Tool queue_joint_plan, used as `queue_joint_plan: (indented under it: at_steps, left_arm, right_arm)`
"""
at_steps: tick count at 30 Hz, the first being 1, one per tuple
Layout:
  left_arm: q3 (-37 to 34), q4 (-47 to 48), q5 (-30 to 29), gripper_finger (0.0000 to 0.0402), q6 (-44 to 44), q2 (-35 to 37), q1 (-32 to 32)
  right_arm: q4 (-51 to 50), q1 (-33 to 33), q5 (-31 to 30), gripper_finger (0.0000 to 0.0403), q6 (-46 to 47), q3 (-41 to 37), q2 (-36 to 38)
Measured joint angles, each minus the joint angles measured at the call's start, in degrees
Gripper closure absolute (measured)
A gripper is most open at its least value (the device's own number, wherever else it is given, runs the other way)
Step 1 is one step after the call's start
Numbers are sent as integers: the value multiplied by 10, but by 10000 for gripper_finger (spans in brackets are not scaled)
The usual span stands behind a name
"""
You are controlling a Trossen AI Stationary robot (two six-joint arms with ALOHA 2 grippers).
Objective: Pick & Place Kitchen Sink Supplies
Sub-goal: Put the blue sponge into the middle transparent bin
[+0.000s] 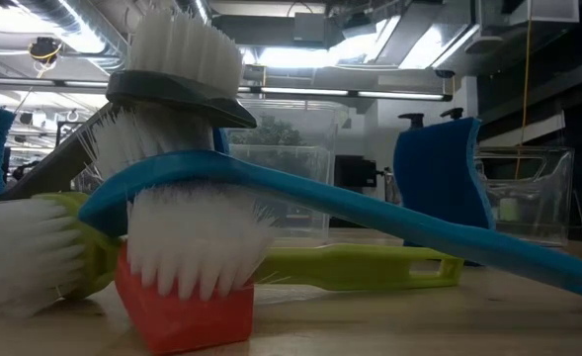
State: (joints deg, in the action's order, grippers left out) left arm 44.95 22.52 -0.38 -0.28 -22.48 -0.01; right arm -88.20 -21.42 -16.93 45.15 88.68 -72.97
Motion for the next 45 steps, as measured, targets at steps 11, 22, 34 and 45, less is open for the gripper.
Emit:
queue_joint_plan:
  at_steps: [11,22,34,45]
  left_arm:
    - [0,0,0,395,0,0,0]
    - [0,0,0,395,0,0,0]
    - [0,0,0,395,0,0,0]
    - [0,0,0,395,0,0,0]
  right_arm:
    - [0,-171,0,322,172,0,0]
    - [0,-325,-50,322,298,0,-13]
    - [25,-364,-135,322,325,0,-115]
    - [32,-381,-135,322,322,0,-229]
